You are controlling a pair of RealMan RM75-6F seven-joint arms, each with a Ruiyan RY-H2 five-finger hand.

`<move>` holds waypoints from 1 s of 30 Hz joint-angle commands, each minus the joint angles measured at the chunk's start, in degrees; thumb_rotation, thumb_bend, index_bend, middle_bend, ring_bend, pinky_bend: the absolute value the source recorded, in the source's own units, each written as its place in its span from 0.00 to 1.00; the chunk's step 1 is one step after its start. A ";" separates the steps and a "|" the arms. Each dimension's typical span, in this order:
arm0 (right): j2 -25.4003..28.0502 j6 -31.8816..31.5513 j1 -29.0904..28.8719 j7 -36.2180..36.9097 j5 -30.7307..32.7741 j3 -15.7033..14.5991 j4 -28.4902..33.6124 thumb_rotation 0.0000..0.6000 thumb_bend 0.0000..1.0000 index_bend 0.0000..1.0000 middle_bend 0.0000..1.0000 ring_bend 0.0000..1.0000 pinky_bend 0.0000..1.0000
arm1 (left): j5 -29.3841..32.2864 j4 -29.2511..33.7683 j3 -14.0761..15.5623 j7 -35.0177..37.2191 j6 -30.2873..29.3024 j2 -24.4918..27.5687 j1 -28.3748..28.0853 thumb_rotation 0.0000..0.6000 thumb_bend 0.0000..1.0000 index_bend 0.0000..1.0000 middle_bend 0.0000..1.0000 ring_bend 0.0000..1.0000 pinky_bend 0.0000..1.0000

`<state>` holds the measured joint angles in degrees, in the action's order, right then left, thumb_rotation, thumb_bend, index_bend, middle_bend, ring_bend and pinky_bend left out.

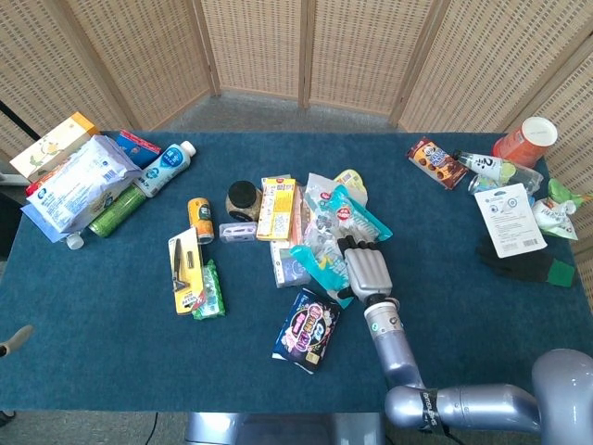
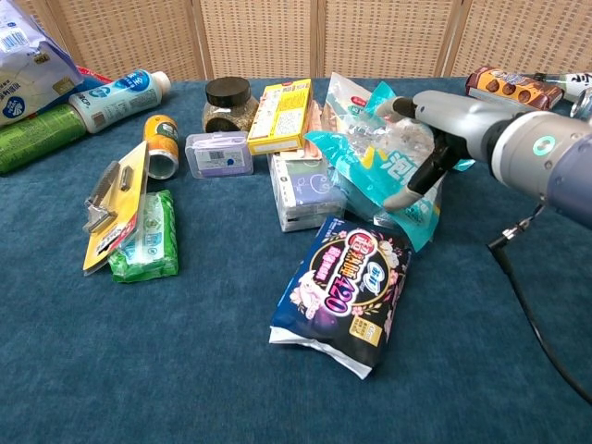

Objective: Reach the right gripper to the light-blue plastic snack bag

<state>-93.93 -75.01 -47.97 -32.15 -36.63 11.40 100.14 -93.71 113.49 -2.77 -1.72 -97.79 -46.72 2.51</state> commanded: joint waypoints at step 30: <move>-3.75 -6.66 8.59 4.64 -18.66 3.47 -4.89 1.00 0.17 0.65 0.64 0.38 0.69 | 0.06 0.12 0.06 -0.93 0.29 -0.24 -0.09 1.00 0.00 0.10 0.00 0.00 0.00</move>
<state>-99.04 -80.63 -39.82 -26.71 -54.16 13.84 93.50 -93.63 113.60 -2.72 -2.63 -97.52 -46.95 2.44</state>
